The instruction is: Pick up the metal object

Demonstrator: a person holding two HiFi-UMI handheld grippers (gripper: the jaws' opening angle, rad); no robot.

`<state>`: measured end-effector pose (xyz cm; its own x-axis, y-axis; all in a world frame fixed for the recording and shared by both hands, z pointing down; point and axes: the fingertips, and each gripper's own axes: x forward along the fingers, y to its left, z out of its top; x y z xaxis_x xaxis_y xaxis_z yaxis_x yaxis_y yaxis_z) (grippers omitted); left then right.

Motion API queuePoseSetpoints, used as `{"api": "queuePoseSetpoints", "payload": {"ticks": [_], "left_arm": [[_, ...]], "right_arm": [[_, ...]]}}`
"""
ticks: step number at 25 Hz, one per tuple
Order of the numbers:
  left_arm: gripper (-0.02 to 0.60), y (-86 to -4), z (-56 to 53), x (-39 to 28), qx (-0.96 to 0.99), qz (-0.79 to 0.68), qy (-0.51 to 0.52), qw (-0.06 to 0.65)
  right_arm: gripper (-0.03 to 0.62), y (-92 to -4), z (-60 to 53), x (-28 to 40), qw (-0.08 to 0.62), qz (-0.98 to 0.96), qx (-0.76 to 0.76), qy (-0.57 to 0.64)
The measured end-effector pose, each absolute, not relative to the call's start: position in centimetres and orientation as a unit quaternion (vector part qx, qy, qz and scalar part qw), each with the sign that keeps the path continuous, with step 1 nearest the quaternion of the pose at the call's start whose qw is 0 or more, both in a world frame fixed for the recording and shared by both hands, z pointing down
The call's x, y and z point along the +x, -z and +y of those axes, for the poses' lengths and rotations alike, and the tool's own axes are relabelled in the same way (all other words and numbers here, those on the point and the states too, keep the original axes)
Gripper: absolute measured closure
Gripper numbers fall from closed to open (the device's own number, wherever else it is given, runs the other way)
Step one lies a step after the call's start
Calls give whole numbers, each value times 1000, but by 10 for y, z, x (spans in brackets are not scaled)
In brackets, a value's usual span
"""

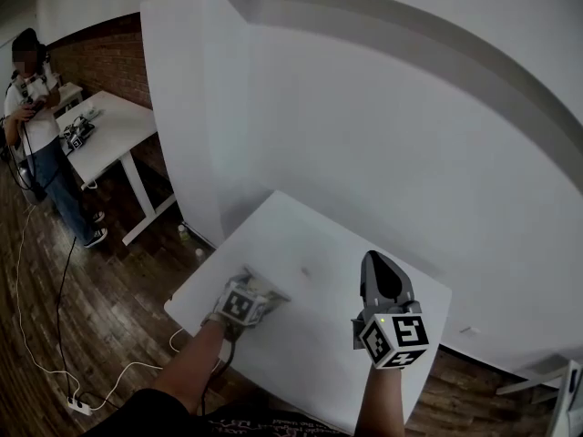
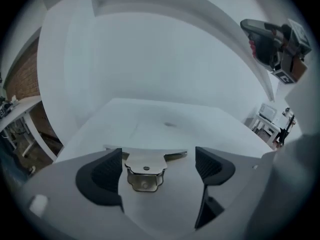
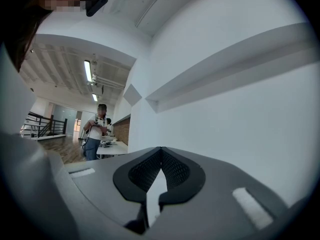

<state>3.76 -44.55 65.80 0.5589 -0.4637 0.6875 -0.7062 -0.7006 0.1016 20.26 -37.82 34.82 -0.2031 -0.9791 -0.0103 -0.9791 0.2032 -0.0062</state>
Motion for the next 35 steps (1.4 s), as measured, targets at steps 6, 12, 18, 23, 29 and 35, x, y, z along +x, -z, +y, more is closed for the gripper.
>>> {"api": "queuePoseSetpoints", "payload": {"ticks": [6, 12, 18, 23, 29, 35], "left_arm": [[137, -689, -465, 40, 830, -368, -375, 186], [163, -694, -473, 54, 825, -366, -384, 192], [190, -692, -473, 58, 822, -367, -399, 175], [285, -696, -463, 69, 821, -343, -416, 188], [287, -692, -461, 70, 820, -366, -396, 191], [287, -689, -455, 73, 808, -366, -416, 202]], "right_arm": [[582, -345, -385, 207, 12, 771, -637, -2], [582, -347, -385, 203, 13, 774, -633, -2], [582, -342, -375, 198, 13, 779, -627, -7], [582, -339, -367, 189, 14, 787, -617, -10], [582, -334, -355, 190, 16, 788, -615, -13], [582, -320, -355, 198, 22, 786, -617, -23]]}}
